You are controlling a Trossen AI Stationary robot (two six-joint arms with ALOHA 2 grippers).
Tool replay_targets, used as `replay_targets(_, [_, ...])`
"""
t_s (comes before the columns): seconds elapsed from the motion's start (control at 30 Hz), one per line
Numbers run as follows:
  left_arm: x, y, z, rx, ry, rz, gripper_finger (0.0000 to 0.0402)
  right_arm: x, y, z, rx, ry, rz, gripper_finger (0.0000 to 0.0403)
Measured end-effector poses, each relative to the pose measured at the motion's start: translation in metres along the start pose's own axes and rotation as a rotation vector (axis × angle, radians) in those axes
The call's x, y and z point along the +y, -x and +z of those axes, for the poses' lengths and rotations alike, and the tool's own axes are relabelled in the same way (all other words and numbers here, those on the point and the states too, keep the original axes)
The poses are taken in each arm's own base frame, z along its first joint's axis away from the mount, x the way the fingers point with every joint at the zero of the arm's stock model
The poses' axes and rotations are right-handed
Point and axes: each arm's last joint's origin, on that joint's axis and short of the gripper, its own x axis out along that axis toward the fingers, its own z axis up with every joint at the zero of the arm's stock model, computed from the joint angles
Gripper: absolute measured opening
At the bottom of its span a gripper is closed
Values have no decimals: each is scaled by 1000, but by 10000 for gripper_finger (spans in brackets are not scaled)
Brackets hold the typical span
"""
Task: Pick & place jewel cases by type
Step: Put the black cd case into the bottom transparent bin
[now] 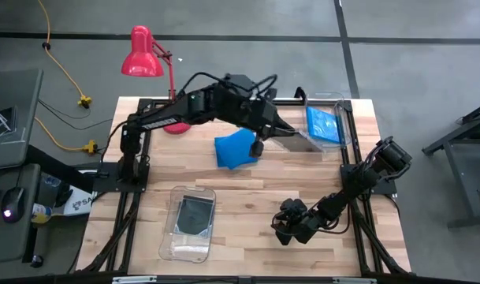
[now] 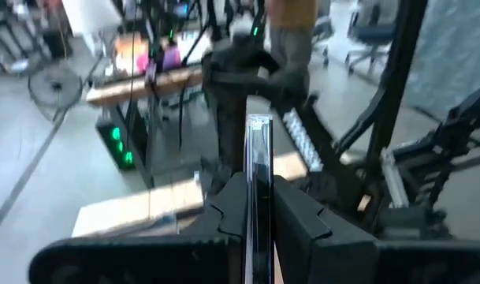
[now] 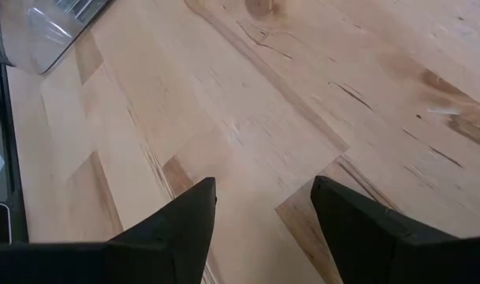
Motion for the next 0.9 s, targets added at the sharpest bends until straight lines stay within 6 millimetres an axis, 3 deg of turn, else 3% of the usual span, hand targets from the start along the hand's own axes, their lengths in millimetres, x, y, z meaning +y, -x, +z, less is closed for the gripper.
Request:
replay_targets(0.43, [-6, 46, 49, -311, -104, -65, 30, 0, 0, 0, -9, 1, -5, 211])
replay_targets(0.9, [-16, 97, 82, -504, -218, -111, 30, 0, 0, 0, -12, 1, -6, 211])
